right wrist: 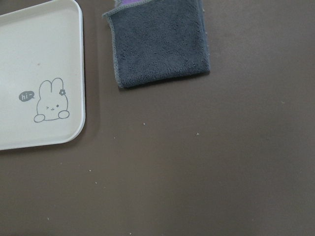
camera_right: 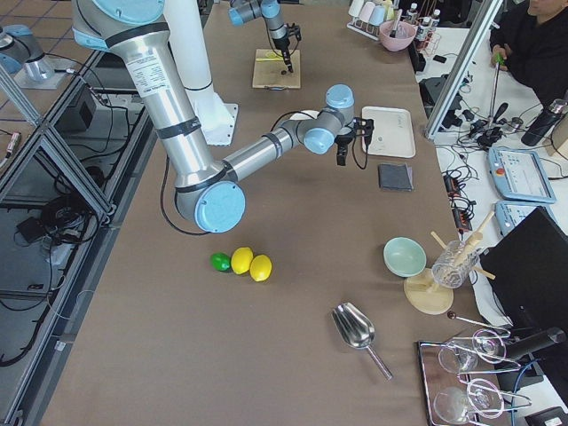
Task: Place red cherry on plate
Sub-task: 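Grasp the dark red cherries on the cutting board with the left gripper and lift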
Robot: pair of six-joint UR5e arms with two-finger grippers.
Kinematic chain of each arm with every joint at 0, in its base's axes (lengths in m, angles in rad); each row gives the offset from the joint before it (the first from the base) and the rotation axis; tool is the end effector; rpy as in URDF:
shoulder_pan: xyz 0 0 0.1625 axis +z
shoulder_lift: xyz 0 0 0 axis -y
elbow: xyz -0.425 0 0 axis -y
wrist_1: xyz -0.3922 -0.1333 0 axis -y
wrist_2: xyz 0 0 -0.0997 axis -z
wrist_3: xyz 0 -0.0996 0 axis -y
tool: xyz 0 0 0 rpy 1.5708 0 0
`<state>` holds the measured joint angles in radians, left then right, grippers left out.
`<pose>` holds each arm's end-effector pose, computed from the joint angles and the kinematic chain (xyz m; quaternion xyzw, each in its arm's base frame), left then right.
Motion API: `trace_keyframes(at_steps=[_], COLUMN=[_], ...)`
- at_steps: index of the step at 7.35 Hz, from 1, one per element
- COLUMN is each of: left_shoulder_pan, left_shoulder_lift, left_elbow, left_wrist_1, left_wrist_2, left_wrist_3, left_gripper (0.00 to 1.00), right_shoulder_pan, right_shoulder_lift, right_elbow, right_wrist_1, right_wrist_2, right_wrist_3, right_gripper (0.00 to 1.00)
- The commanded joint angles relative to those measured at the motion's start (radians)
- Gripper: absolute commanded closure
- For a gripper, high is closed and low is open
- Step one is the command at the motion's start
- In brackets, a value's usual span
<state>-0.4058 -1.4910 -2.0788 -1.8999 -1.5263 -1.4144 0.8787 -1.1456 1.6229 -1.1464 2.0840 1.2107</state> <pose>0.3717 -0.3096 0.4271 0.1224 0.3493 -0.1237 0.9207 -0.3521 -0.5571 0.3451 0.0587 -0.4758 0.1163 0.8699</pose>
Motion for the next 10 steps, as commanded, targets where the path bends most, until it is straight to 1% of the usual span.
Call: trace_keyframes(at_steps=[1, 3, 4, 5, 6, 7, 8, 9, 10], left_shoulder_pan=[-0.004, -0.059, -0.133, -0.218, -0.238, -0.248, -0.242, -0.234, -0.199], left_shoulder_lift=[0.001, -0.009, -0.041, -0.142, -0.264, -0.42, -0.563, -0.625, -0.688], left_elbow=[-0.007, -0.035, -0.043, -0.037, -0.03, -0.002, 0.044, 0.096, 0.159], left_wrist_1=[0.001, 0.002, 0.051, 0.161, 0.276, 0.409, 0.511, 0.515, 0.512], left_wrist_2=[-0.002, -0.006, -0.041, -0.082, -0.086, -0.086, -0.083, -0.078, -0.075], left_wrist_3=[0.0, 0.012, 0.059, 0.119, 0.124, 0.123, 0.115, 0.101, 0.06], left_gripper=[1.0, 1.0, 1.0, 1.0, 1.0, 1.0, 1.0, 1.0, 1.0], right_shoulder_pan=[0.008, 0.028, 0.052, 0.075, 0.094, 0.124, 0.155, 0.184, 0.224], right_shoulder_lift=[-0.006, -0.005, -0.012, -0.028, -0.052, -0.087, -0.098, -0.108, -0.127], right_elbow=[0.009, 0.021, 0.026, 0.025, 0.022, 0.018, 0.017, 0.018, 0.021], right_wrist_1=[0.004, 0.001, -0.003, -0.006, -0.007, -0.025, -0.088, -0.146, -0.174], right_wrist_2=[0.005, 0.037, 0.063, 0.077, 0.077, 0.077, 0.077, 0.079, 0.1], right_wrist_3=[0.0, 0.001, 0.0, -0.003, -0.051, -0.148, -0.228, -0.303, -0.359], right_gripper=[0.0, 0.0, 0.0, 0.0, 0.0, 0.0, 0.0, 0.0, 0.0])
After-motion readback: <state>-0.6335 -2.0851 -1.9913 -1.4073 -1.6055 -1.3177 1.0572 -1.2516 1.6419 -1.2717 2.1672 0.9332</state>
